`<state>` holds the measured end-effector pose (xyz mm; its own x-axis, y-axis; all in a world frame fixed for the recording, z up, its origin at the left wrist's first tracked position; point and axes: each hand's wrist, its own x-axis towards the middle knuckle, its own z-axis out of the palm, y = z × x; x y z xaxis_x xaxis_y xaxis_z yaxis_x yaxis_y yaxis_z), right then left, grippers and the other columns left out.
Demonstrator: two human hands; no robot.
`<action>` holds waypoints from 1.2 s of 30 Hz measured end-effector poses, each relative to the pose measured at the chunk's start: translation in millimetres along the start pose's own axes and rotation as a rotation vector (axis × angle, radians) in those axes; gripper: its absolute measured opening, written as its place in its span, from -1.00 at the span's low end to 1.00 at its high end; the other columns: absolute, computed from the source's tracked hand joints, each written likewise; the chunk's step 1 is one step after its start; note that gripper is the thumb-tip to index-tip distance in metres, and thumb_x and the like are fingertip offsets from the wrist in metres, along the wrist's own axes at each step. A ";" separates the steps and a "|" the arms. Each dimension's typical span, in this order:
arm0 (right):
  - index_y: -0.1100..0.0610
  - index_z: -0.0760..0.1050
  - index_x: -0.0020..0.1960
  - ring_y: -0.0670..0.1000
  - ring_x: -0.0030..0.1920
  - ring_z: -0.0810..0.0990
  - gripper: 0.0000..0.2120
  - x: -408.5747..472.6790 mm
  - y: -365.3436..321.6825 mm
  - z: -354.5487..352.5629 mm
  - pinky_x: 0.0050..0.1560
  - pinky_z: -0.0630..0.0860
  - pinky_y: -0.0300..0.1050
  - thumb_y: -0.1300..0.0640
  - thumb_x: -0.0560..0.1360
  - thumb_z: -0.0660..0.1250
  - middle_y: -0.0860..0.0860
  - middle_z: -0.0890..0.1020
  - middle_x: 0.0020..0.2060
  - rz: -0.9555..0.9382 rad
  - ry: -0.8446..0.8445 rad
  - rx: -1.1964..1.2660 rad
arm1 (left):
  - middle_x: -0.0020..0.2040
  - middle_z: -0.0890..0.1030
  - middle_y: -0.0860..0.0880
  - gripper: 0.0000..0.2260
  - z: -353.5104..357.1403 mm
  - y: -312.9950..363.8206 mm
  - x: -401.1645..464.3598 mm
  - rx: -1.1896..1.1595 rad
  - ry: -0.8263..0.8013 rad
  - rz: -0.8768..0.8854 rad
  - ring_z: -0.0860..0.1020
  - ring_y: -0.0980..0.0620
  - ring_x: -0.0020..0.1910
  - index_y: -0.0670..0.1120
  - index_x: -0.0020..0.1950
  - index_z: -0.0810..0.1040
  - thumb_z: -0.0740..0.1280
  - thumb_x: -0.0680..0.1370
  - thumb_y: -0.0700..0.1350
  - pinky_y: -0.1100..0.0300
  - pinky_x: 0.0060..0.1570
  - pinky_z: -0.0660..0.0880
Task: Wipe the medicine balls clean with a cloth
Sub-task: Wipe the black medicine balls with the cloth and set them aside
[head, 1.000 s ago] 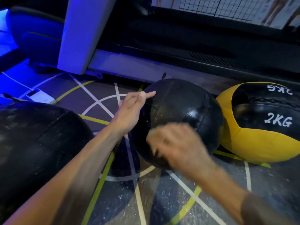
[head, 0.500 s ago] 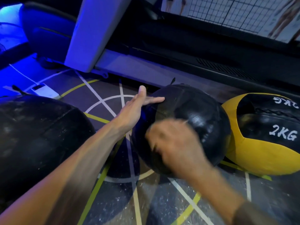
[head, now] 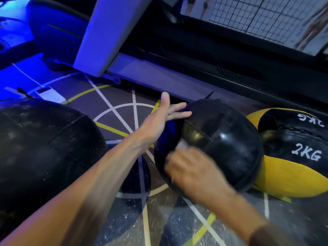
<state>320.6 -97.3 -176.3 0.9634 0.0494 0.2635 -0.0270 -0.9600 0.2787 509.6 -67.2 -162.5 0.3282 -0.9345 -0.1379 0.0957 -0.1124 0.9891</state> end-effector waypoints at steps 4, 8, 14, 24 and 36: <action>0.11 0.68 0.14 0.15 0.11 0.47 -0.62 25.0 69.3 -30.5 0.07 0.52 0.19 0.27 0.46 0.19 0.09 0.59 0.06 0.691 0.187 0.052 | 0.18 0.70 0.18 -0.23 3.5 3.9 1.7 0.022 -0.003 -0.017 0.34 0.19 0.49 0.11 0.53 0.43 -0.31 0.61 0.40 -0.10 0.60 -0.06; 0.05 0.70 0.07 0.12 0.14 0.50 -0.69 16.7 1.5 -5.6 0.15 0.47 0.08 0.18 0.45 0.24 0.04 0.61 0.07 0.359 0.044 0.061 | 0.19 0.69 0.19 -0.21 -3.7 2.2 -1.0 0.026 0.003 -0.033 0.31 0.27 0.43 0.07 0.56 0.39 -0.34 0.61 0.39 0.04 0.51 -0.06; -0.06 0.67 0.09 0.00 0.15 0.54 -0.68 -39.2 -21.5 -9.0 0.22 0.33 -0.06 0.10 0.43 0.24 -0.09 0.62 0.07 0.078 -0.056 0.128 | 0.21 0.66 0.25 -0.29 -0.1 -5.3 -10.0 0.057 0.009 0.024 0.28 0.27 0.50 0.20 0.41 0.53 -0.26 0.60 0.42 -0.03 0.57 -0.05; -0.09 0.56 0.15 0.26 0.08 0.52 -0.61 -106.6 3.9 -17.0 0.24 0.42 -0.09 0.30 0.42 0.37 -0.16 0.46 0.07 0.956 0.586 0.411 | -0.04 0.75 0.14 -0.88 6.2 -23.2 -19.8 0.169 0.161 0.268 0.65 0.17 0.11 0.05 0.14 0.67 0.38 0.64 -0.02 0.02 0.31 0.49; -0.02 0.56 -0.02 -0.04 -0.14 0.62 -0.65 -154.0 15.6 10.3 -0.37 0.63 -0.18 0.41 0.62 0.20 0.05 0.64 0.02 1.760 0.853 1.156 | 0.41 0.55 0.09 0.01 -15.9 -54.2 27.3 -0.091 -0.057 -0.368 0.48 -0.03 0.39 0.22 0.52 0.40 0.56 0.12 0.49 -0.09 0.49 0.31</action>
<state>174.6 -122.7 -222.0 -0.1394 -0.9804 -0.1392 -0.0250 0.1441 -0.9893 528.4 -81.2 -220.7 0.2035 -0.8548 -0.4774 0.2817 -0.4159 0.8647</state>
